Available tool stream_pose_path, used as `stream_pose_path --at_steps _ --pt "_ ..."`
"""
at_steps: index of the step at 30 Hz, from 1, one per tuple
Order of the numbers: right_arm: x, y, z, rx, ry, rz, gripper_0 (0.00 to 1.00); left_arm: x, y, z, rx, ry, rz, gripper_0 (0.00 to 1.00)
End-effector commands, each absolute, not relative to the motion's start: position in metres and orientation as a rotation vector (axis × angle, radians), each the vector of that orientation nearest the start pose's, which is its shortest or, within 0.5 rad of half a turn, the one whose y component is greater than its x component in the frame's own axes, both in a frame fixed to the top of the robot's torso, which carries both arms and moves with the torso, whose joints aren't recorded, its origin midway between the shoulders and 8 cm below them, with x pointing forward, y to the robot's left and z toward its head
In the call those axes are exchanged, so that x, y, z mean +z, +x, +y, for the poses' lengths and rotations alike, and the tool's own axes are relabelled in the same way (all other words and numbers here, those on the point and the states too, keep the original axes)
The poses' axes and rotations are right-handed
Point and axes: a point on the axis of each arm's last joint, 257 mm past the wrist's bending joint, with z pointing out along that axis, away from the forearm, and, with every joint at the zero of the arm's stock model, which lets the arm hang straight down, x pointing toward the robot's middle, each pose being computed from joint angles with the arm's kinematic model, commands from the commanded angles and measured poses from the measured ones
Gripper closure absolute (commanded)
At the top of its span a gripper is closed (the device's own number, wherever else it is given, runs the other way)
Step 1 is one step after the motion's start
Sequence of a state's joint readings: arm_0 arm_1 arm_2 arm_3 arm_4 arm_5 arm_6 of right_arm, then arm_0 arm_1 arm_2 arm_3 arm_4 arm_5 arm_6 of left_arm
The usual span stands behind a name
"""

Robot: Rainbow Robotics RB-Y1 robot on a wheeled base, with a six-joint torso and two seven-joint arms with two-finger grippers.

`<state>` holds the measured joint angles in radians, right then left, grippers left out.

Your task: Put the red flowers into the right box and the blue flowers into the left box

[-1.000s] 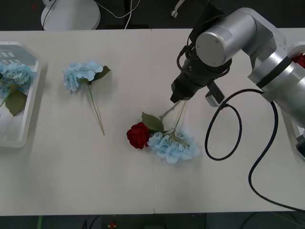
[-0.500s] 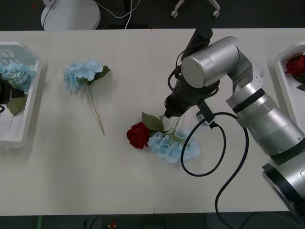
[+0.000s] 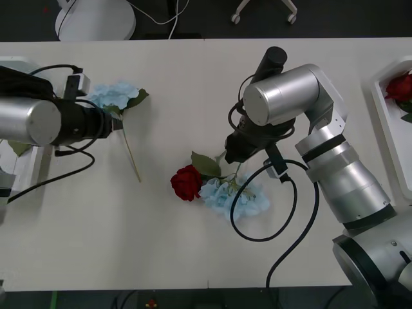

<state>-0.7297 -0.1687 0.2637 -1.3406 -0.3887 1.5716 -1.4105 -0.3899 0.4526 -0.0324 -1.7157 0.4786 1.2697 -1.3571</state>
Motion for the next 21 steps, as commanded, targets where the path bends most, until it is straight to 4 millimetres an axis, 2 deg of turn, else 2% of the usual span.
stream_pose_path --at_steps 1,5,14,21 --pt "-0.291 0.513 -0.060 -0.584 -2.858 -0.913 0.14 -0.221 0.565 0.204 -0.223 0.022 2.297 0.00" --pt "-0.303 0.514 -0.054 -0.577 -2.854 -0.920 0.14 -0.236 0.579 0.189 -0.273 -0.017 2.247 0.00" --pt "-0.316 0.509 -0.051 -0.545 -2.858 -0.912 0.14 -0.251 0.599 0.205 -0.152 -0.044 2.223 0.00" --pt "-0.332 0.505 -0.050 -0.509 -2.857 -0.925 0.15 -0.254 0.619 0.210 -0.140 -0.061 2.194 0.00"
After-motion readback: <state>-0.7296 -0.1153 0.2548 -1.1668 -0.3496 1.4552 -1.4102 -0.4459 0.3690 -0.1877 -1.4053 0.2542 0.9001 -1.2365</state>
